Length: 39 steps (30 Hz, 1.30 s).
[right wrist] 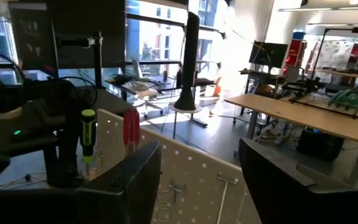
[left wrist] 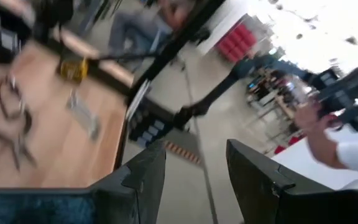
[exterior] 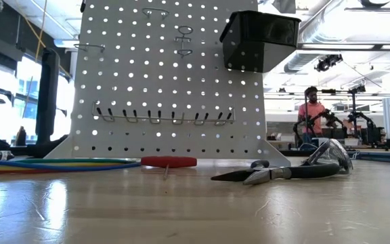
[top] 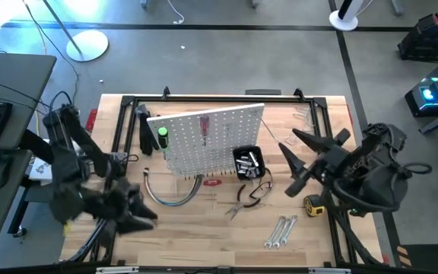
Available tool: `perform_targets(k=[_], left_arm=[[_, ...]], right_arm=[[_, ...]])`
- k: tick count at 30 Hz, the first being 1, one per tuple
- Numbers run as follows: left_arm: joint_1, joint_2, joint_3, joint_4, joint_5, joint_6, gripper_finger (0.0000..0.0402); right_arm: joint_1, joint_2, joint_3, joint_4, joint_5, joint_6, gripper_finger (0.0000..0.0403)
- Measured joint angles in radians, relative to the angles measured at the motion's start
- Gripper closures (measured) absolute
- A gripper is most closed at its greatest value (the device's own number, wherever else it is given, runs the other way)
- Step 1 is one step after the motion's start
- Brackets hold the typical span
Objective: Hang tools onto peg board
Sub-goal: Hang the red allen wrench on the peg board
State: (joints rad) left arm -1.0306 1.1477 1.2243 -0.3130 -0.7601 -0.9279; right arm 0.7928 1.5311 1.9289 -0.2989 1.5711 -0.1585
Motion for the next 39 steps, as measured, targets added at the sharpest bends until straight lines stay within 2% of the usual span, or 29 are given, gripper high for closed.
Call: perform_targets(k=[7, 11, 14, 17, 22, 26, 29, 34, 39], left_arm=[[-0.018, 0.159, 0.000, -0.128, -0.017, -0.311, 0.0238], [0.026, 0.242, 0.000, -0.280, -0.069, -0.583, 0.0238], [0.070, 0.312, 0.000, -0.381, 0.019, -0.782, 0.0238], [0.108, 0.403, 0.000, -0.420, 0.123, -0.880, 0.0238], [0.192, 0.560, 0.000, -0.395, 0.128, -1.090, 0.0238], [0.289, 0.643, 0.000, -0.323, 0.224, -1.087, 0.0238], [0.366, 0.696, 0.000, -0.231, 0.281, -0.961, 0.0238], [0.473, 0.733, 0.000, -0.082, 0.287, -0.780, 0.0238], [0.543, 0.738, 0.001, -0.145, 0.258, -0.803, 0.0238]], right_arm=[[-0.008, -0.001, 0.000, 0.010, 0.000, 0.000, 0.0192], [-0.023, -0.001, 0.000, 0.010, 0.000, 0.000, 0.0192], [-0.027, -0.001, 0.000, 0.004, 0.000, 0.000, 0.0192], [-0.027, -0.001, 0.000, -0.004, 0.000, 0.001, 0.0192], [-0.027, -0.001, 0.000, -0.008, 0.000, 0.002, 0.0192], [-0.027, -0.001, 0.000, -0.008, 0.000, 0.019, 0.0192], [-0.027, -0.001, 0.000, -0.008, 0.000, 0.021, 0.0192], [-0.027, -0.001, 0.000, -0.008, 0.000, 0.023, 0.0192], [-0.027, -0.001, 0.000, -0.004, 0.000, 0.027, 0.0192]])
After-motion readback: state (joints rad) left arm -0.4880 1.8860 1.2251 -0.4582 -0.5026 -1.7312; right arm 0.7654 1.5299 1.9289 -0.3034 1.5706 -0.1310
